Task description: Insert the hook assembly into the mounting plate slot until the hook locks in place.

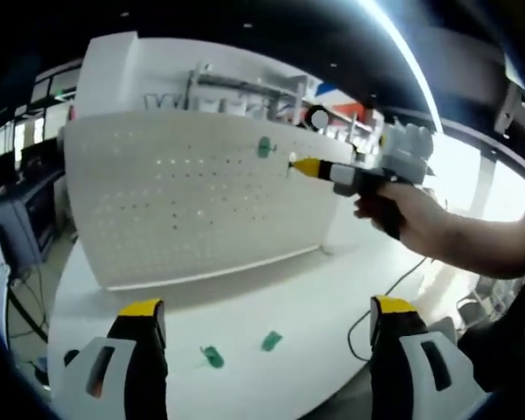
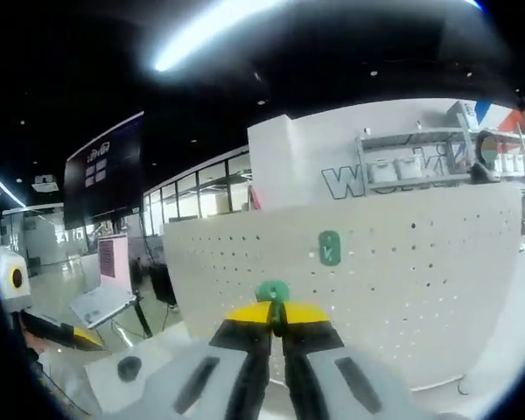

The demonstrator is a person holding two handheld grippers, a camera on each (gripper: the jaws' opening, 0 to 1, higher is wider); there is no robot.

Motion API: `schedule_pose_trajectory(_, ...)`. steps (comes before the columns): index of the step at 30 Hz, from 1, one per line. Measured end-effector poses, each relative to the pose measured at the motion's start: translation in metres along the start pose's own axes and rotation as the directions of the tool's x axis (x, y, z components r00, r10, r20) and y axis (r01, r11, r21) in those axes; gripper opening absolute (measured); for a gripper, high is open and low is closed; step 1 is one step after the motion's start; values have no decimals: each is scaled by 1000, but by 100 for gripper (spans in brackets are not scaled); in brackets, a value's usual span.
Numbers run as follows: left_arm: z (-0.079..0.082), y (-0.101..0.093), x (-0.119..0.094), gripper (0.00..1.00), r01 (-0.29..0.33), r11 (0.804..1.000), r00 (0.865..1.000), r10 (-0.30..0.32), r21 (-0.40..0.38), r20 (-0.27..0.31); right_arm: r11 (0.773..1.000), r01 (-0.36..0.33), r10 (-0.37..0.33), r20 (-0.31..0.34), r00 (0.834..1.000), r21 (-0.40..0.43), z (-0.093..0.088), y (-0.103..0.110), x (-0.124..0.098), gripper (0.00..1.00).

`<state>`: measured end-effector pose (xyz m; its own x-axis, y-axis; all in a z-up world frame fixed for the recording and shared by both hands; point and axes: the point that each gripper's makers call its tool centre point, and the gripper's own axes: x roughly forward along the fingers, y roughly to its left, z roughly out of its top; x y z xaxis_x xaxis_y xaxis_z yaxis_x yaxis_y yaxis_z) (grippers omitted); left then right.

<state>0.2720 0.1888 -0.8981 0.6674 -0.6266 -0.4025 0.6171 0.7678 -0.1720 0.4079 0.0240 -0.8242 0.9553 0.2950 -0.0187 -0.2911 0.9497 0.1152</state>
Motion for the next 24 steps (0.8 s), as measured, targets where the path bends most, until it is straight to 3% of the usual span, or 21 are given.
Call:
schedule_pose_trajectory(12,-15,15,-7,95,-29,999,999,27,-35,-35,997,67,-65,36,997,-35,16,-31,20,1)
schedule_pose_trajectory(24,-15,22,-7,97,-44,998,999,42,-41,-35,992,125,-124,66,990,-13,29,-57,36,1)
